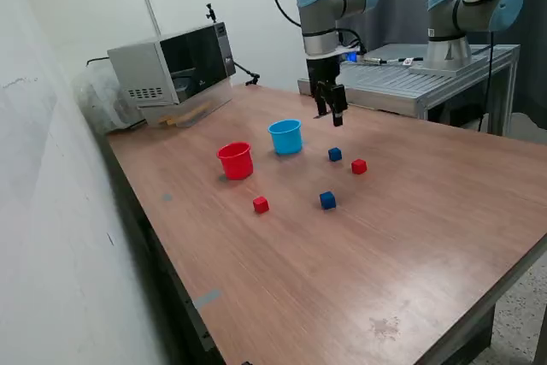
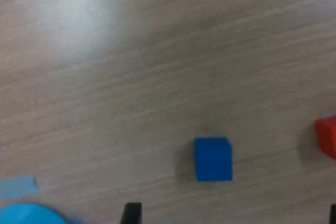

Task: Place red objects in the red bin, and blue objects in the blue bin.

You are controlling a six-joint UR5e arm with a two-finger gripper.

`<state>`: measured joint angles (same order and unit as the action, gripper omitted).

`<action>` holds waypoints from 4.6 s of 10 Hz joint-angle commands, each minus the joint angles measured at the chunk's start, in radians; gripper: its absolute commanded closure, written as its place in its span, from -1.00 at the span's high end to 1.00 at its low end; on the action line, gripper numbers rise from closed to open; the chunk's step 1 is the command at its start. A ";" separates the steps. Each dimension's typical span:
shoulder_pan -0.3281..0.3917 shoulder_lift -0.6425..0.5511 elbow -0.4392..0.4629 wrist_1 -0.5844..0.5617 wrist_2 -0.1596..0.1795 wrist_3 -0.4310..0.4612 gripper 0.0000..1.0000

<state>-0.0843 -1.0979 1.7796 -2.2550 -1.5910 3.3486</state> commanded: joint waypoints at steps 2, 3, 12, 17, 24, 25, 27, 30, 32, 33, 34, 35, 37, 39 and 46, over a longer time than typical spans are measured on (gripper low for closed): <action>-0.003 0.045 0.026 -0.043 -0.001 0.000 1.00; -0.003 0.062 0.027 -0.058 -0.001 0.000 1.00; 0.006 0.150 0.006 -0.075 -0.014 -0.008 1.00; 0.006 0.158 -0.040 -0.083 -0.041 -0.011 -1.00; 0.014 0.129 -0.038 -0.063 -0.041 -0.083 -1.00; 0.012 0.104 -0.038 -0.052 -0.041 -0.083 -1.00; 0.011 0.041 -0.042 -0.012 -0.040 -0.110 -1.00; 0.000 0.003 -0.064 0.006 -0.043 -0.126 -1.00; -0.067 0.012 -0.100 0.005 -0.043 -0.129 -1.00; -0.096 0.016 -0.112 0.005 -0.043 -0.129 -1.00; -0.127 0.021 -0.118 0.005 -0.041 -0.141 -1.00; -0.155 0.032 -0.124 0.005 -0.043 -0.147 -1.00; -0.196 0.053 -0.143 0.003 -0.043 -0.149 -1.00; -0.210 0.058 -0.143 0.003 -0.041 -0.150 -1.00; -0.186 0.003 -0.129 0.026 -0.041 -0.156 1.00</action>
<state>-0.2853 -1.0625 1.6477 -2.2447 -1.6322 3.1949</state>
